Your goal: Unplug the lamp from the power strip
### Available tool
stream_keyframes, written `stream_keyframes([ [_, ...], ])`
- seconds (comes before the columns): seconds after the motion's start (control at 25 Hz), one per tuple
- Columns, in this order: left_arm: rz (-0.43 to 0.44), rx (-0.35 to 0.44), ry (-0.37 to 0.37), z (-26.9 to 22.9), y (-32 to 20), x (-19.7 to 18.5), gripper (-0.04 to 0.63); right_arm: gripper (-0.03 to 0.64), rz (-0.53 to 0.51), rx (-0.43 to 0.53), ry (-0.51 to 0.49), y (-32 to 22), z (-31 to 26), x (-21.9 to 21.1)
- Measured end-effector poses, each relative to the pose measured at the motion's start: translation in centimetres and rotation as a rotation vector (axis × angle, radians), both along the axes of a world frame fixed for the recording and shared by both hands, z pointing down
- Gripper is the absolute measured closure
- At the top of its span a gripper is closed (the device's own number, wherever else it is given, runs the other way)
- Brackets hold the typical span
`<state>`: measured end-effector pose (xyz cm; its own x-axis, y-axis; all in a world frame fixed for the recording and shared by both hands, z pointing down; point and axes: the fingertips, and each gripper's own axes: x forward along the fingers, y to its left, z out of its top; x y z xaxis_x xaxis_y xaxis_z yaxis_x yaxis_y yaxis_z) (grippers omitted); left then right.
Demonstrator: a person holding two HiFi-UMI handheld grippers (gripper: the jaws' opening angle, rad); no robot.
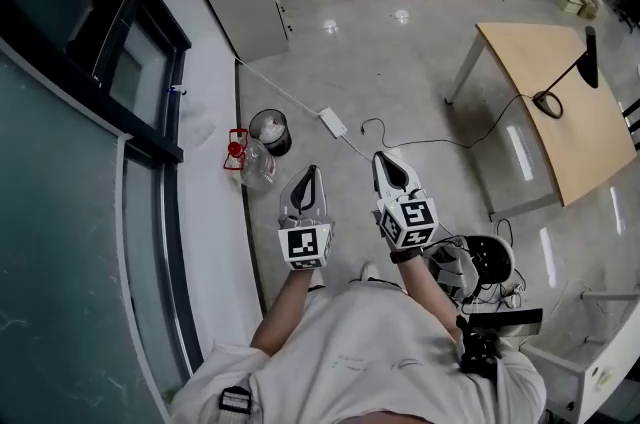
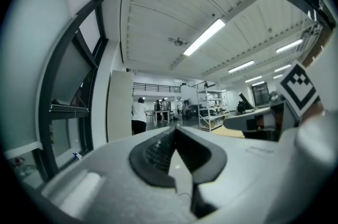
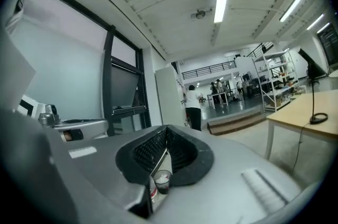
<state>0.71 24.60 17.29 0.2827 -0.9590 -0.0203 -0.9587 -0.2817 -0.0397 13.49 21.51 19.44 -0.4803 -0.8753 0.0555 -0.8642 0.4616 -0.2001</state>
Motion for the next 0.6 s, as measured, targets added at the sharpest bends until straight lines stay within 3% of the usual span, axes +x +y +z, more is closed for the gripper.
stream_keyframes([
  [0.2, -0.021, 0.049, 0.003, -2.3, 1.8, -3.6, 0.597, 0.611, -0.018, 0.095, -0.006, 2.1, -4.0, -3.9],
  [0.4, -0.012, 0.087, 0.027, -4.3, 3.4, -5.8, 0.597, 0.611, -0.053, 0.075, -0.121, 4.4, -6.0, -7.2],
  [0.6, 0.002, 0.121, -0.009, -4.4, 4.2, -7.1, 0.597, 0.611, -0.036, 0.118, -0.055, 5.1, -6.8, -8.8],
])
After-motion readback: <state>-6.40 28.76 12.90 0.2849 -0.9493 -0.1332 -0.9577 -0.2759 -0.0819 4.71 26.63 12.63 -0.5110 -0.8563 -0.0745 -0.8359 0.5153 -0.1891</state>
